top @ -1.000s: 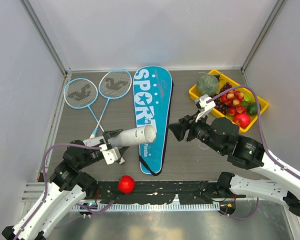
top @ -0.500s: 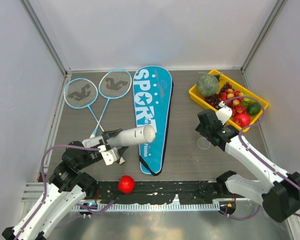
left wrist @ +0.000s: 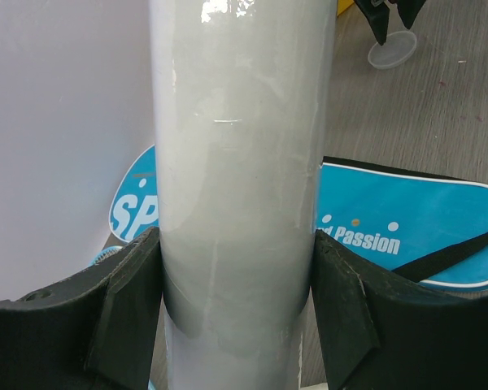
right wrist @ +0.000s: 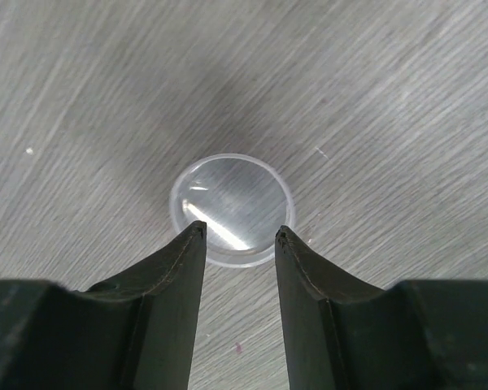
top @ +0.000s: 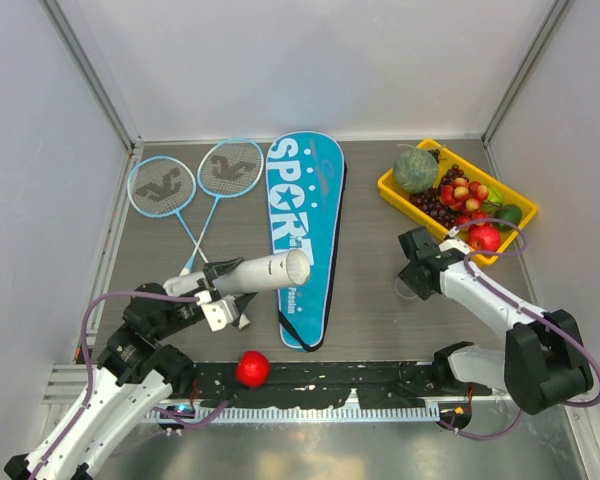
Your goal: Pack up the badminton gear
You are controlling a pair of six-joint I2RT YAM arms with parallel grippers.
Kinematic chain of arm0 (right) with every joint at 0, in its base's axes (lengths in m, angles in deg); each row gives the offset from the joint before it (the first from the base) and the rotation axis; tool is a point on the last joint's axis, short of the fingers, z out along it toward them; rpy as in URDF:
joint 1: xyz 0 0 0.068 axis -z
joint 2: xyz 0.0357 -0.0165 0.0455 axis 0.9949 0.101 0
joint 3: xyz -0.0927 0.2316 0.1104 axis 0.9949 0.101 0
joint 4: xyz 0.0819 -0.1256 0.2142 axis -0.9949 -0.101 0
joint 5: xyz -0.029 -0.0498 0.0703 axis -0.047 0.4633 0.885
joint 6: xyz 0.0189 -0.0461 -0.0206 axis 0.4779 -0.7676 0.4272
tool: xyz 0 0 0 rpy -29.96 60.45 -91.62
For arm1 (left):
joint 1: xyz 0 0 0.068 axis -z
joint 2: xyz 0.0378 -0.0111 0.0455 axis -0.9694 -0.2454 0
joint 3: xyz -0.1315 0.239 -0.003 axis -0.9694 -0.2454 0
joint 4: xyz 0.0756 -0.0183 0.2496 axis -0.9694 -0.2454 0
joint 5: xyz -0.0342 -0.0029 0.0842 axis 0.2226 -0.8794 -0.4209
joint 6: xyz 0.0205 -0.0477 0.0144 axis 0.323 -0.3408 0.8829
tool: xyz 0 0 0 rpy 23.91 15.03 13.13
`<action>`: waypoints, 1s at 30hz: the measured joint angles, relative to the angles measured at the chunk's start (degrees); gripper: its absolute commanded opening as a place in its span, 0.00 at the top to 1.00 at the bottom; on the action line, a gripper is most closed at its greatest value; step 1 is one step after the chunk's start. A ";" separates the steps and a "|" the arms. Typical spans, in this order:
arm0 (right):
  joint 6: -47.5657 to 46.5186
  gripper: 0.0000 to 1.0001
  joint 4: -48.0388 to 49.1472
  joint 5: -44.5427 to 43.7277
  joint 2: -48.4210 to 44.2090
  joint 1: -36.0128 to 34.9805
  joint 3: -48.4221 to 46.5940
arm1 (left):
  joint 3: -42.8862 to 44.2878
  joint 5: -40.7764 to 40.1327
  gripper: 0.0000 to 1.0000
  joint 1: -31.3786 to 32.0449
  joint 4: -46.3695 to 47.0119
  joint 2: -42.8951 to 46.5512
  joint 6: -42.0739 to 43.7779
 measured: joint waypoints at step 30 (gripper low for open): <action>2.03 0.95 1.42 -0.24 1.29 1.14 2.67 | 0.00 -0.17 0.87 0.00 0.00 0.00 0.00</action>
